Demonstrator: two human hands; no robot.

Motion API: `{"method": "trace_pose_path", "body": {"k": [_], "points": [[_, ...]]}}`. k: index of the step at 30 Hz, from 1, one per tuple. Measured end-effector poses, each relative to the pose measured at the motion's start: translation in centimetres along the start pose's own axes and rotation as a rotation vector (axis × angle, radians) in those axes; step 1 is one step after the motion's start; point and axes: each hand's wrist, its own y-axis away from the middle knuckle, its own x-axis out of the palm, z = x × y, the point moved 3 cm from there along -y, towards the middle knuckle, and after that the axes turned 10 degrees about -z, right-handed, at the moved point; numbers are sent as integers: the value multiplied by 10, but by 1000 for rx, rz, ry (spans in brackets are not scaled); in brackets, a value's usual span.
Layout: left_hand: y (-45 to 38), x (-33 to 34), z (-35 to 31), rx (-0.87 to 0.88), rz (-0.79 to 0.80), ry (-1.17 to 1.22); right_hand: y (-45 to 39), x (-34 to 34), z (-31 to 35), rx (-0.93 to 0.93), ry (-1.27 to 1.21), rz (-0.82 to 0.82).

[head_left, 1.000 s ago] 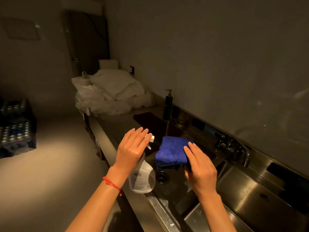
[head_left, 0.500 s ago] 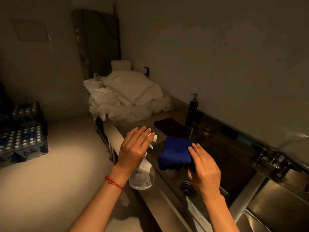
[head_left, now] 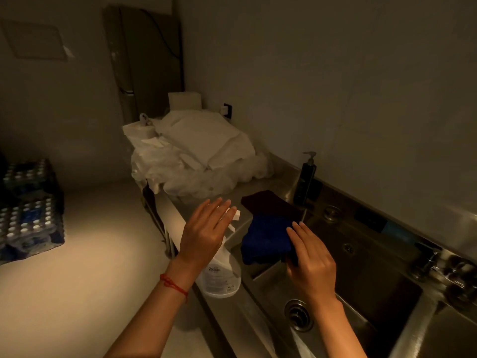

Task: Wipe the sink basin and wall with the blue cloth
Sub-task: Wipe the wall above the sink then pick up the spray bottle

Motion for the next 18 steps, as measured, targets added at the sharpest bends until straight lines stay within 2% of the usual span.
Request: {"method": "trace_pose_path", "body": {"k": [10,18], "points": [[-24,79,31,91,-43,9,-32,57,-38,-16,33,-26],[-38,123,50,92,-54,43,-45,89,-60,-9,47,-4]]}}
